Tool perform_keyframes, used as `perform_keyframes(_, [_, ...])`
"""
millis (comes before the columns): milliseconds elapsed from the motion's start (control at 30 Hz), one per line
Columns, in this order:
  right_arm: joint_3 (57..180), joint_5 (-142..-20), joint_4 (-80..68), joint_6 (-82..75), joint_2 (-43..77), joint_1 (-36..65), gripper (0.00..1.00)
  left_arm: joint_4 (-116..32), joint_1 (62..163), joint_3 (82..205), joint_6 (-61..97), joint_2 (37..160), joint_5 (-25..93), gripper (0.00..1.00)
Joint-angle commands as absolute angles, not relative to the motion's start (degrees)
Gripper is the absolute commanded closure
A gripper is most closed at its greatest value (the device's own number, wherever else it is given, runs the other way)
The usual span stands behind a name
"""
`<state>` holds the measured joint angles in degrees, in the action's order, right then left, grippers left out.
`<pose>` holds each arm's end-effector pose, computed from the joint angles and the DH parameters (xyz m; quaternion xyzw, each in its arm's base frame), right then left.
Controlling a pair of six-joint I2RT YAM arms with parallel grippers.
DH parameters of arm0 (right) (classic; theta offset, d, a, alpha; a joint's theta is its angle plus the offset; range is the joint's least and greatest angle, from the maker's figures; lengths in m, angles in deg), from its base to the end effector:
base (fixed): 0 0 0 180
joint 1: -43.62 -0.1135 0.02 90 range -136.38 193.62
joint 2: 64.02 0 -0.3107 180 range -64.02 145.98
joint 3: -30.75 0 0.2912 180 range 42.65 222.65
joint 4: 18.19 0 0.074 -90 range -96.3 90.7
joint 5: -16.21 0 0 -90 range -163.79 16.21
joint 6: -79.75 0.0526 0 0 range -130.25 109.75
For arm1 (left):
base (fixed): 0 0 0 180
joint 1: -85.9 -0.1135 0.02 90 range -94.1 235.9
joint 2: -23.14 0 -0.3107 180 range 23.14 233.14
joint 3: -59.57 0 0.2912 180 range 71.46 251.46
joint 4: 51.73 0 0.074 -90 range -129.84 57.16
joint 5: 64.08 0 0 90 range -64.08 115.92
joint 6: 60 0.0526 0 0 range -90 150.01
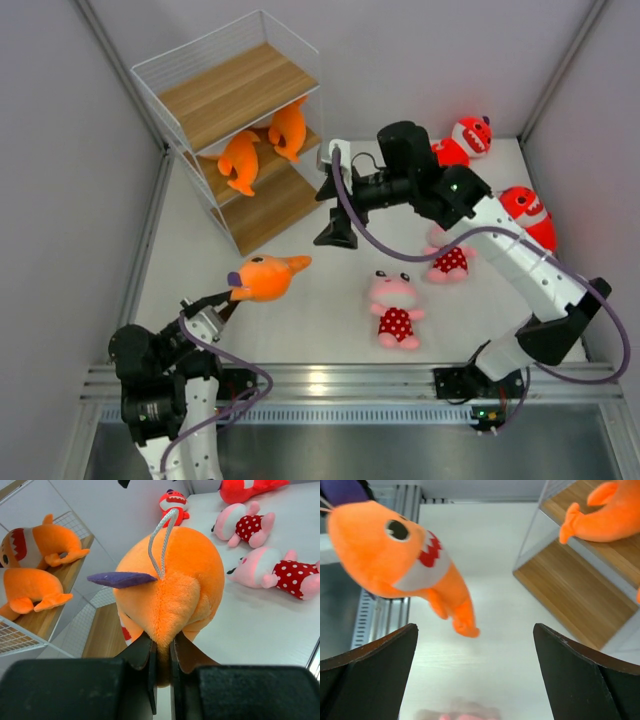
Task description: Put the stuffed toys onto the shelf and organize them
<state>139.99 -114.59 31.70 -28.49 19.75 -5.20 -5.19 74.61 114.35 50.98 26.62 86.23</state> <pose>0.2064 0.2882 0.5005 -0.5926 0.5525 0.4165 0.4124 0.0008 -0.0464 0.3679 0.4178 0.5522 -0.1499 0.7057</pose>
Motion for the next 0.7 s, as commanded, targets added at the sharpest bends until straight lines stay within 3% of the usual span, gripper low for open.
perform_keyframes(0, [149.57, -113.21, 50.71, -41.87, 26.91, -2.52, 0.01, -7.32, 74.21, 114.79, 50.22, 25.86, 90.43, 1.00])
perform_keyframes(200, [154.96, -117.53, 59.00, -47.78, 37.65, -2.26, 0.01, -7.32, 74.21, 115.32, 48.99, 25.86, 92.71, 1.00])
perform_keyframes(467, [152.77, -133.44, 49.07, -42.77, 41.01, -3.75, 0.01, -7.32, 74.21, 115.67, 48.90, 26.56, 93.07, 1.00])
perform_keyframes(667, [147.07, -135.32, 45.03, -41.54, 42.68, -8.93, 0.01, -7.23, 74.21, 116.28, 49.51, 26.47, 92.19, 1.00])
